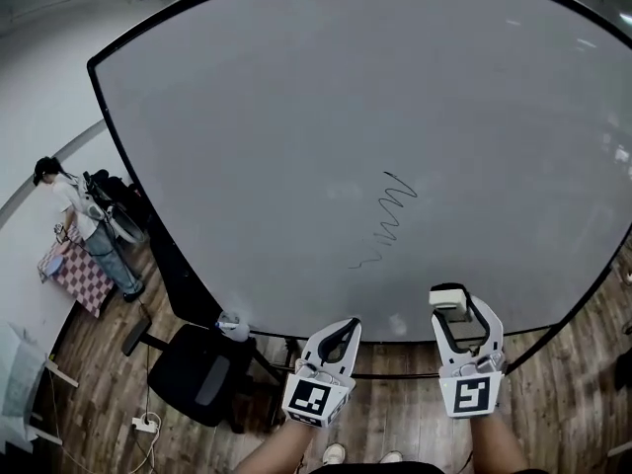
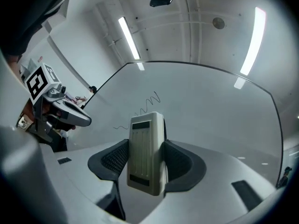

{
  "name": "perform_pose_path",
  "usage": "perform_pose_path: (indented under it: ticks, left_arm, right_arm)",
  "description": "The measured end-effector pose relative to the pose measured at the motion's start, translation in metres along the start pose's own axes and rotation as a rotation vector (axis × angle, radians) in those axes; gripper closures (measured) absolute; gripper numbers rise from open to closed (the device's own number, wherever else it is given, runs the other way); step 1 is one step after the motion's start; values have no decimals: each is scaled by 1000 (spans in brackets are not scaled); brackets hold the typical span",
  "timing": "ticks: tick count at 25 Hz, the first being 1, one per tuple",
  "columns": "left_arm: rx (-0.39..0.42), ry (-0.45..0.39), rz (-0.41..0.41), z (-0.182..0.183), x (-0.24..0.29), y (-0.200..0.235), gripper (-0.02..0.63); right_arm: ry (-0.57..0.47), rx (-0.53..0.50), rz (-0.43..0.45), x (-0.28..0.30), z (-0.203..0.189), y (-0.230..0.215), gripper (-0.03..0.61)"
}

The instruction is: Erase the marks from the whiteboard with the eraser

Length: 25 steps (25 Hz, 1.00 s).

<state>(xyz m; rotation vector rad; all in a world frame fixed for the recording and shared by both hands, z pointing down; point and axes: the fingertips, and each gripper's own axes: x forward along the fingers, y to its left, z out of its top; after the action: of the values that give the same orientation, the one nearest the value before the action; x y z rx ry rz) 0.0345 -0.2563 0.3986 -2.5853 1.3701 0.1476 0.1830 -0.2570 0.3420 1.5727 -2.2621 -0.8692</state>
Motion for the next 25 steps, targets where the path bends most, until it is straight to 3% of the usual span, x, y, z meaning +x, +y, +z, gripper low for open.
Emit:
perform_pose_path:
  ticks: [5, 12, 25]
  left_arm:
    - [13, -20, 53, 8, -1, 19, 594]
    - [23, -18, 16, 8, -8, 33, 594]
    - [16, -40, 33, 22, -28, 58, 594]
  right_arm:
    - [-1, -111, -10, 23, 24, -8, 322]
    - [6, -275, -50, 56, 70, -13, 322]
    - [18, -579, -115, 109, 160, -42, 324]
